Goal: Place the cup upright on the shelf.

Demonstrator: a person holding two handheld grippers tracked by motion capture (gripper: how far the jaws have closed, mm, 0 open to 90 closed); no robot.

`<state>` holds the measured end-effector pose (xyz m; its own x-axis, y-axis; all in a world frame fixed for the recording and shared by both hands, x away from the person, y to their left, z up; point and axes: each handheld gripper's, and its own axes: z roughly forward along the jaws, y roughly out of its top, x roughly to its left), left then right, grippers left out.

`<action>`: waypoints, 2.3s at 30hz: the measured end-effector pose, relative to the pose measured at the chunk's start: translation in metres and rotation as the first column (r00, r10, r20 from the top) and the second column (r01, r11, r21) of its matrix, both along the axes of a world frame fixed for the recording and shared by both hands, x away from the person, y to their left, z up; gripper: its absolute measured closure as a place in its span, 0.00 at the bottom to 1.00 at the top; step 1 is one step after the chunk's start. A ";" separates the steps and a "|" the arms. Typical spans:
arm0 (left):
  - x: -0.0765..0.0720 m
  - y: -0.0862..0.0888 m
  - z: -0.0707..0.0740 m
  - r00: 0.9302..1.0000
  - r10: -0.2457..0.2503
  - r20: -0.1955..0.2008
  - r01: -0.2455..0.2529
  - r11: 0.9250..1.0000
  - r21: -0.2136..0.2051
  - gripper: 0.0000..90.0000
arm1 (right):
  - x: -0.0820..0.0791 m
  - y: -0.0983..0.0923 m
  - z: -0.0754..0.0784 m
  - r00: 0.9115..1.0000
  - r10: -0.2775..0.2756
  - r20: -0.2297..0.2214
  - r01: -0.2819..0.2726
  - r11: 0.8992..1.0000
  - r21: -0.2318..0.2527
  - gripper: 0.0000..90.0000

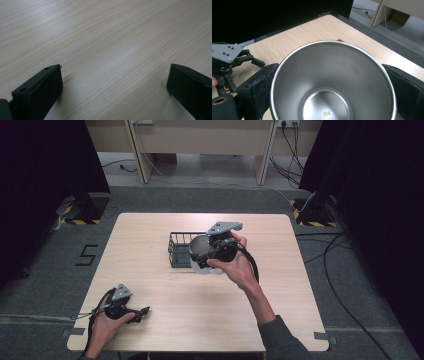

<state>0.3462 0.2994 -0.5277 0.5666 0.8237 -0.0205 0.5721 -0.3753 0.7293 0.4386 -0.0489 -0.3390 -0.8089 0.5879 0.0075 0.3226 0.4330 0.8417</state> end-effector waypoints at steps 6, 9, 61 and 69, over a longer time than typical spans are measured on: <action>0.000 0.000 0.000 1.000 0.000 0.000 0.000 1.000 0.000 0.00 | 0.006 0.000 0.006 1.000 -0.003 -0.002 0.003 1.000 -0.009 0.07; 0.000 0.000 0.000 1.000 0.000 0.000 0.000 1.000 0.000 0.00 | 0.010 0.001 0.009 1.000 -0.008 -0.008 0.008 1.000 -0.013 0.07; 0.000 0.000 0.000 1.000 0.000 0.000 0.000 1.000 0.000 0.00 | 0.103 0.002 0.008 0.993 -0.105 -0.046 0.103 0.994 -0.043 0.07; 0.000 0.000 0.000 1.000 0.000 0.000 0.000 1.000 0.000 0.00 | 0.115 0.006 -0.002 0.997 -0.056 -0.048 0.054 0.998 -0.040 0.07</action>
<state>0.3461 0.2994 -0.5277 0.5667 0.8236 -0.0206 0.5721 -0.3754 0.7293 0.5533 -0.0426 -0.3415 -0.7744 0.6322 0.0227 0.3872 0.4453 0.8073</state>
